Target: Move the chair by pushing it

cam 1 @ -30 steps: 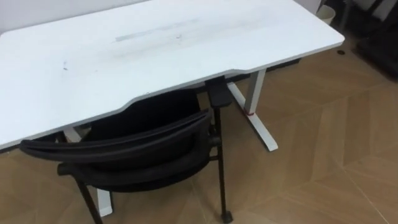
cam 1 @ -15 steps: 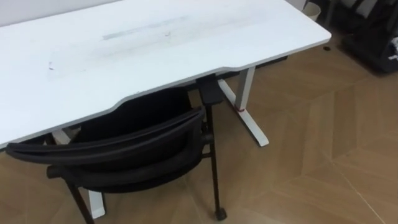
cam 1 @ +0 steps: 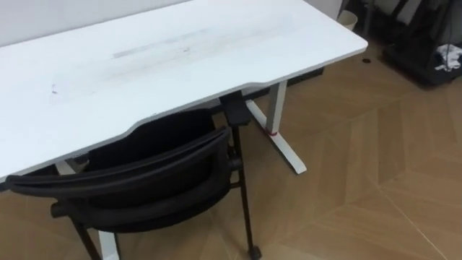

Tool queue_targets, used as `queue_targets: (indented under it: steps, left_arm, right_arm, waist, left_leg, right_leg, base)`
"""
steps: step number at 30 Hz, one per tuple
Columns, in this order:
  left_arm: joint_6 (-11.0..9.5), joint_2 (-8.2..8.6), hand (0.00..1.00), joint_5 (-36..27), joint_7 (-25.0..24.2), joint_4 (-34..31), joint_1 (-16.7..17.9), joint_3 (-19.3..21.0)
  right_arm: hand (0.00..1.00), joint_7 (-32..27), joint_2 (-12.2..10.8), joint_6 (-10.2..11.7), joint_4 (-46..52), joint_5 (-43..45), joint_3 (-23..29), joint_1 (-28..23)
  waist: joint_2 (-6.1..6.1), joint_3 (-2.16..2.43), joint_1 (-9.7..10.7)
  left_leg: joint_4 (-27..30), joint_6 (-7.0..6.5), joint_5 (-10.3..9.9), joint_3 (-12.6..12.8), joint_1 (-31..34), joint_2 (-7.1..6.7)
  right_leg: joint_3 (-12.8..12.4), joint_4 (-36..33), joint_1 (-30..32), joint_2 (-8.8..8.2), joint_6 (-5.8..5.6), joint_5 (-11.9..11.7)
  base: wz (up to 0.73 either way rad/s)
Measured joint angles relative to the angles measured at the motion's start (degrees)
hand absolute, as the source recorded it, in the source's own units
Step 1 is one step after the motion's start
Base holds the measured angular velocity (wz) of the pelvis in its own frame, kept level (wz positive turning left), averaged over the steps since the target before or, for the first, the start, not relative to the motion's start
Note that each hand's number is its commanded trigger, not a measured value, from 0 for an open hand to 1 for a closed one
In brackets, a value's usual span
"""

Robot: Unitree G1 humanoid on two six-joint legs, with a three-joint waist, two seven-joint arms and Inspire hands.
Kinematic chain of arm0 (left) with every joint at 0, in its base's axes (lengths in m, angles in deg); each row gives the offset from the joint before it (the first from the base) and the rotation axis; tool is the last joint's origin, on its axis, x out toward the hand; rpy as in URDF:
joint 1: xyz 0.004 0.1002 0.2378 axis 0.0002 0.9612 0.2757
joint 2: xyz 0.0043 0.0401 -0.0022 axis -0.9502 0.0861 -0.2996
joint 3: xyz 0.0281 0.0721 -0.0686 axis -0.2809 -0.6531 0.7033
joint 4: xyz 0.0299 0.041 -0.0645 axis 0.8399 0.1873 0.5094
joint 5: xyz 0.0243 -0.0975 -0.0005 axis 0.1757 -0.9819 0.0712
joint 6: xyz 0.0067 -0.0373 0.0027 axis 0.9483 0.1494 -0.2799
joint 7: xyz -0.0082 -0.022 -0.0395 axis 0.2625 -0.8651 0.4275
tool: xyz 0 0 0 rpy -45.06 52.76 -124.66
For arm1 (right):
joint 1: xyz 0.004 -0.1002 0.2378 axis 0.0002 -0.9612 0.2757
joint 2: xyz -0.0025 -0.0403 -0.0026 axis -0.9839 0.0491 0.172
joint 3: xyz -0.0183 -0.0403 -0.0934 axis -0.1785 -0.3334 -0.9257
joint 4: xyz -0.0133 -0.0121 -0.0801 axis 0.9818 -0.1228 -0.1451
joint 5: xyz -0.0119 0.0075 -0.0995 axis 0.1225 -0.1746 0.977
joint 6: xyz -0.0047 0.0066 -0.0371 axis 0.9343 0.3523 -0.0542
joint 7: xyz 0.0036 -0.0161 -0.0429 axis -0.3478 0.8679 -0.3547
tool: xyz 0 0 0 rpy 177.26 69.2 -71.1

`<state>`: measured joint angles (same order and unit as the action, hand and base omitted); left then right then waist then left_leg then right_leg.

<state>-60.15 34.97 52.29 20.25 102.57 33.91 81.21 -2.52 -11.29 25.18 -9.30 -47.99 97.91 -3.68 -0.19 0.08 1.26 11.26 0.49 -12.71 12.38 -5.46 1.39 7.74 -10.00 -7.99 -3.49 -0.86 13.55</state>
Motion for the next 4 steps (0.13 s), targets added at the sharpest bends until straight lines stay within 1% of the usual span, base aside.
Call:
queue_targets:
  steps: [3, 4]
  left_arm:
    - [0.0, 0.21, 0.00, 1.7, -0.9, -0.6, -3.3, -3.4]
    - [0.0, 0.37, 0.00, 1.8, -1.1, -1.6, -4.1, -4.1]
  right_arm:
    - [0.00, 1.1, -0.3, 0.5, 0.5, -0.8, -2.7, 2.3]
    - [0.00, 2.1, -0.4, 0.6, 0.6, -1.8, -3.8, 3.3]
  waist:
    - [0.06, 0.03, 0.5]
    - [0.23, -0.05, 0.6]
  left_leg:
    - [0.0, -0.09, 0.1, -0.1, 0.7, -0.03]
    - [0.0, -0.10, 0.1, -0.1, 1.0, -0.05]
  right_leg:
    - [-0.1, 0.2, 0.5, 0.14, 0.02, -0.3]
    - [-0.1, 0.2, 0.9, 0.14, 0.01, -0.3]
  base:
    - [0.01]
    - [0.00]
